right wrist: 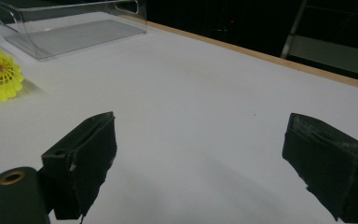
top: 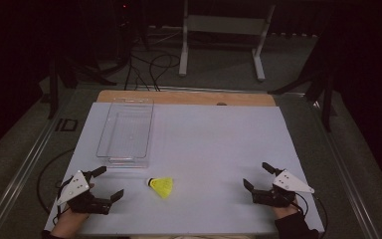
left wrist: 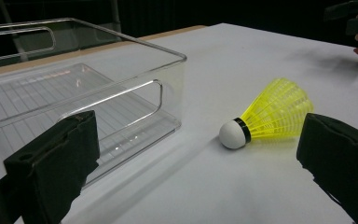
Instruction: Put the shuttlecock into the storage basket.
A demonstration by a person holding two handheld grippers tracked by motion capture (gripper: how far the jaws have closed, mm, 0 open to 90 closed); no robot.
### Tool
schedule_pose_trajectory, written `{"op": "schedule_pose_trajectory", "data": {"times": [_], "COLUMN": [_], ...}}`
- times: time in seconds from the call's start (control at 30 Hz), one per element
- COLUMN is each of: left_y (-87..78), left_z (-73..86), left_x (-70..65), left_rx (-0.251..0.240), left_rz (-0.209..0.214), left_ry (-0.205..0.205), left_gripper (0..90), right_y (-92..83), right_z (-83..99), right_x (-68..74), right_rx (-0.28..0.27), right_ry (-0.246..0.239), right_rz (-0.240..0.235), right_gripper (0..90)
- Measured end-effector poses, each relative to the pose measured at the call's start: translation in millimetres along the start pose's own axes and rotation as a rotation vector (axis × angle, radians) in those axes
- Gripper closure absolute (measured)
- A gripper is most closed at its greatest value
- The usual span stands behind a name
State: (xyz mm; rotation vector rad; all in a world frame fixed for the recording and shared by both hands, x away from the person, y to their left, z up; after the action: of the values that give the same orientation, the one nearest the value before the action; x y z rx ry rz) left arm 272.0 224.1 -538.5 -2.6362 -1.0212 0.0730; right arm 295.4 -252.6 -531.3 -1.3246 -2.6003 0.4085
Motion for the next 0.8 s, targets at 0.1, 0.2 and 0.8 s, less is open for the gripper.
{"op": "schedule_pose_trajectory", "data": {"times": [0.1,0.2,0.8], "left_y": [0.1,0.4,-0.1], "left_z": [0.3,0.6,-11.3], "left_x": [1.0,1.0,1.5], "left_rx": [0.001,0.004,-0.007], "left_rz": [-0.002,-0.001,0.011], "left_ry": [-0.004,-0.003,-0.01], "left_gripper": [0.0,0.0,0.0], "right_y": [0.0,-0.7,-1.7], "right_z": [0.1,-1.0,-2.9], "right_x": [-0.1,-0.5,1.1], "right_rx": [-0.001,-0.01,-0.03], "right_ry": [0.009,0.013,0.01], "right_rz": [-0.003,-0.007,-0.011], "right_gripper": [9.8,9.8,9.8]}}
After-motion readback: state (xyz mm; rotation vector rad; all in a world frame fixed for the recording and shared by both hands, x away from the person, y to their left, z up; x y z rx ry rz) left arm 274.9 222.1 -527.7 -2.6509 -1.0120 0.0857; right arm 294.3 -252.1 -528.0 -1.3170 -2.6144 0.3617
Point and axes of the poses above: each handheld gripper's, and its own axes: y roughly forward along the jaws, z roughly out of its underside, x roughly to its left, the point moved 7 cm from there along y, roughly forward along the jaws, and after that the axes turned 6 degrees about y, right-handed, at the moved point
